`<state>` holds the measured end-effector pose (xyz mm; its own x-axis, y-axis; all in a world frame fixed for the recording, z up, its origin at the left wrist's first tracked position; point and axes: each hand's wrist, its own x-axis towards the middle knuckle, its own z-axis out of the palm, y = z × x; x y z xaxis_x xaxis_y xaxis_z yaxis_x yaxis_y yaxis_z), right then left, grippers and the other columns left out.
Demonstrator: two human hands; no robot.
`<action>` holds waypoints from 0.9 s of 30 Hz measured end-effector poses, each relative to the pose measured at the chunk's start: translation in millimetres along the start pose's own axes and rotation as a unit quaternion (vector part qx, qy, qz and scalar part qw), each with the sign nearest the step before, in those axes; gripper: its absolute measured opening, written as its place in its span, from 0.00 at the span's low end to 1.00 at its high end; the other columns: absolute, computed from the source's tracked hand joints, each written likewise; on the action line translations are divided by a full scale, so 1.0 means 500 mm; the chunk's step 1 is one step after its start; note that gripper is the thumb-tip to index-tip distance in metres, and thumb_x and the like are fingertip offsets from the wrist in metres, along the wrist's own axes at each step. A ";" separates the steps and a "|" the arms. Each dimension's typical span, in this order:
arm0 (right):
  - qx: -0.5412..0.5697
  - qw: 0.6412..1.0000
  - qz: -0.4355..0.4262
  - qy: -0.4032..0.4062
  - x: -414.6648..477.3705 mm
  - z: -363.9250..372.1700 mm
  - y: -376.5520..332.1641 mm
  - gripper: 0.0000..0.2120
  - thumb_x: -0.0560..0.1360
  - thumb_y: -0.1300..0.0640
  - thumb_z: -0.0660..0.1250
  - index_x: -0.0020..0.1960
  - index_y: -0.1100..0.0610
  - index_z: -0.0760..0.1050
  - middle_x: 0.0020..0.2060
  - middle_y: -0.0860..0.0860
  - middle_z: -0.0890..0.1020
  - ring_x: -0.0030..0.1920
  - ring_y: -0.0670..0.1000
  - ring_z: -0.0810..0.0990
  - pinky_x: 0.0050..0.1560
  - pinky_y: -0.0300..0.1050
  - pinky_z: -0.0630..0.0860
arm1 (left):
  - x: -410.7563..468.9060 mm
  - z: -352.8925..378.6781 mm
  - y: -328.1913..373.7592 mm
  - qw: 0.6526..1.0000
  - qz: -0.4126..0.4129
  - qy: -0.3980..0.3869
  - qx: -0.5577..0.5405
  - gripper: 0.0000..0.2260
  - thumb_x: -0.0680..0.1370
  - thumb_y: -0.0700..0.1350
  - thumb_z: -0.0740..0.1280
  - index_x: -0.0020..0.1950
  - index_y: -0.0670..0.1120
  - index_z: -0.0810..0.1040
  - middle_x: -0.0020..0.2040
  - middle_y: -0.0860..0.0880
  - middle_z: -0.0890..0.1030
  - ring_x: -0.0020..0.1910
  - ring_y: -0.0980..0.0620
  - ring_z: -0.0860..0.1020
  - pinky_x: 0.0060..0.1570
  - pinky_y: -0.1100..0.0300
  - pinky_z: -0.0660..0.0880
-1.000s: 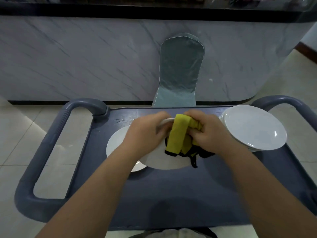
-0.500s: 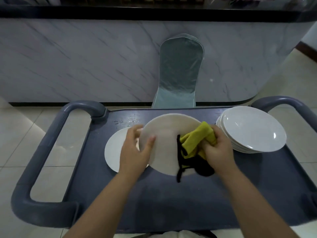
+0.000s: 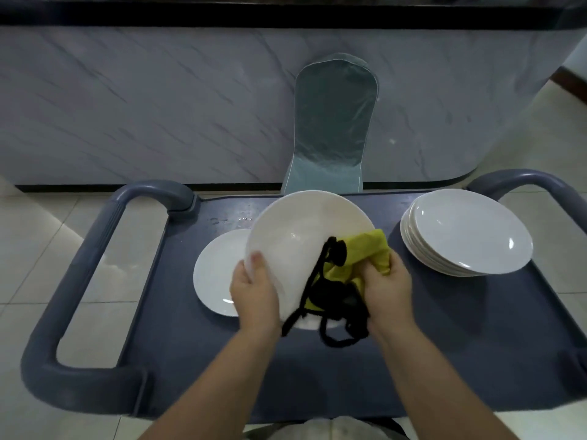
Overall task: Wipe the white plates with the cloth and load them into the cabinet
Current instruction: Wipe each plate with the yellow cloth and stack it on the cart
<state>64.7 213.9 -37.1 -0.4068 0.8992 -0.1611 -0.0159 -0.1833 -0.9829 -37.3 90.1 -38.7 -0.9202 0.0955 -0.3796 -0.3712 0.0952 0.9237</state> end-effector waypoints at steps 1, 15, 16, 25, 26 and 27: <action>-0.055 0.997 -0.043 0.013 0.013 -0.007 -0.001 0.10 0.73 0.65 0.70 0.42 0.50 0.78 0.34 0.42 0.81 0.35 0.40 0.77 0.40 0.43 0.74 | -0.003 -0.002 -0.018 0.997 -0.062 -0.054 0.002 0.15 0.82 0.55 0.60 0.54 0.45 0.78 0.51 0.43 0.82 0.50 0.47 0.80 0.53 0.53 0.78; -0.381 0.699 -0.505 -0.334 0.034 -0.066 -0.042 0.21 0.73 0.69 0.68 0.65 0.60 0.76 0.66 0.56 0.76 0.66 0.56 0.74 0.68 0.49 0.68 | 0.037 -0.061 0.100 0.905 -0.268 -0.253 -0.212 0.13 0.79 0.35 0.63 0.63 0.36 0.74 0.54 0.40 0.83 0.49 0.44 0.82 0.45 0.47 0.81; -0.360 0.740 -0.450 -0.347 0.031 -0.082 -0.038 0.23 0.72 0.71 0.68 0.65 0.56 0.77 0.65 0.55 0.77 0.66 0.55 0.75 0.67 0.50 0.70 | 0.039 -0.068 0.090 0.912 -0.238 -0.267 -0.201 0.12 0.79 0.35 0.63 0.63 0.38 0.75 0.54 0.42 0.84 0.49 0.45 0.83 0.46 0.48 0.81; -0.418 0.860 -0.287 -0.056 0.037 0.030 -0.110 0.23 0.70 0.57 0.73 0.63 0.52 0.72 0.46 0.52 0.82 0.46 0.59 0.79 0.42 0.45 0.69 | 0.024 -0.092 0.050 0.928 -0.104 -0.317 -0.164 0.24 0.69 0.36 0.69 0.65 0.46 0.73 0.56 0.45 0.84 0.50 0.44 0.84 0.41 0.49 0.82; -0.408 0.857 -0.294 -0.115 0.013 0.062 -0.105 0.23 0.70 0.54 0.73 0.63 0.53 0.72 0.51 0.52 0.82 0.51 0.56 0.78 0.48 0.46 0.71 | 0.018 -0.087 0.047 0.925 -0.108 -0.320 -0.176 0.24 0.70 0.36 0.68 0.65 0.47 0.73 0.56 0.44 0.83 0.50 0.44 0.83 0.41 0.49 0.82; -0.412 0.836 -0.321 -0.170 -0.010 0.082 -0.100 0.23 0.70 0.51 0.72 0.63 0.54 0.73 0.57 0.51 0.81 0.57 0.53 0.76 0.56 0.47 0.72 | 0.016 -0.084 0.047 0.922 -0.109 -0.321 -0.188 0.23 0.70 0.36 0.68 0.65 0.47 0.73 0.57 0.44 0.83 0.51 0.44 0.83 0.42 0.49 0.82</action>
<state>30.2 202.3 16.4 -0.7941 0.5165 0.3204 0.2461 0.7553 -0.6074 -58.6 51.4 -18.1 -0.5996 0.6933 -0.3997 -0.6671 -0.1572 0.7282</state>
